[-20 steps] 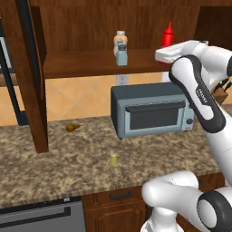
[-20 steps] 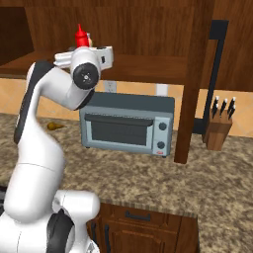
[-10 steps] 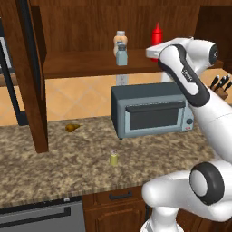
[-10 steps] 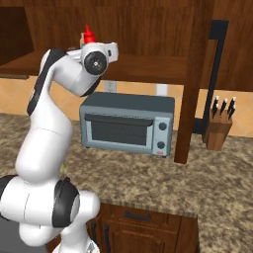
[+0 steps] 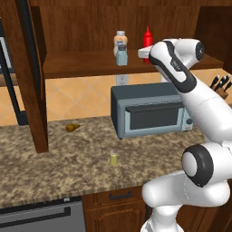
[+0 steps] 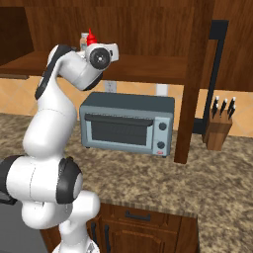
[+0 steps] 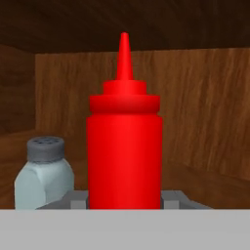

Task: Put the shaker and condiment bottle from the counter next to their counterparts in the cabinet.

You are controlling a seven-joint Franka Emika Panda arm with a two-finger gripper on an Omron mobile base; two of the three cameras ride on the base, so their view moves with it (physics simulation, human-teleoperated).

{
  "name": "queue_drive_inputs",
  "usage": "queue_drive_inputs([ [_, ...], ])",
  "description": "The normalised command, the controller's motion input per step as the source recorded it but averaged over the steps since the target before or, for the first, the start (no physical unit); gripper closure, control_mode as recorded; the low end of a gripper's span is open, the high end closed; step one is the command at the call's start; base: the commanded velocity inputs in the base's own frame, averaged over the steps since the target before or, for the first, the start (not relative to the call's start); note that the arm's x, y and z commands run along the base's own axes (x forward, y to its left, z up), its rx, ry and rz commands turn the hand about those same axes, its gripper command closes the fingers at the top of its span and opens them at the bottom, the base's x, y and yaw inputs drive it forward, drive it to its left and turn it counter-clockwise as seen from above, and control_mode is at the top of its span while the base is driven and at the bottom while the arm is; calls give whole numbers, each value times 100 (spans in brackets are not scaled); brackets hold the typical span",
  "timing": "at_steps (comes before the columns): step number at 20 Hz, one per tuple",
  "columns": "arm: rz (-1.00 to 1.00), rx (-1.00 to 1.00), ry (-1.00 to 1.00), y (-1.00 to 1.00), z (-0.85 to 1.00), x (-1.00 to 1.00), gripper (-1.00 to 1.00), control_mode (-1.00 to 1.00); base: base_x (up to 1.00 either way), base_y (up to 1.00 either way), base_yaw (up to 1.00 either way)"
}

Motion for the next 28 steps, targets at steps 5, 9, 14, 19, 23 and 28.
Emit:
queue_drive_inputs([
  [5, 3, 0, -4, 0, -8, 14, 100, -100, 0, 0, 0],
  [9, 0, 0, -5, 6, -8, 17, 100, -100, 0, 0, 0],
  [14, 0, 0, 0, 17, -2, 28, 100, -100, 0, 0, 0],
  [19, 0, 0, 0, 8, 0, 28, 100, -100, 0, 0, 0],
  [23, 0, 0, 0, 0, 0, 28, 100, -100, 0, 0, 0],
  [28, 0, 0, -2, 0, -2, 26, 100, -100, 0, 0, 0],
])
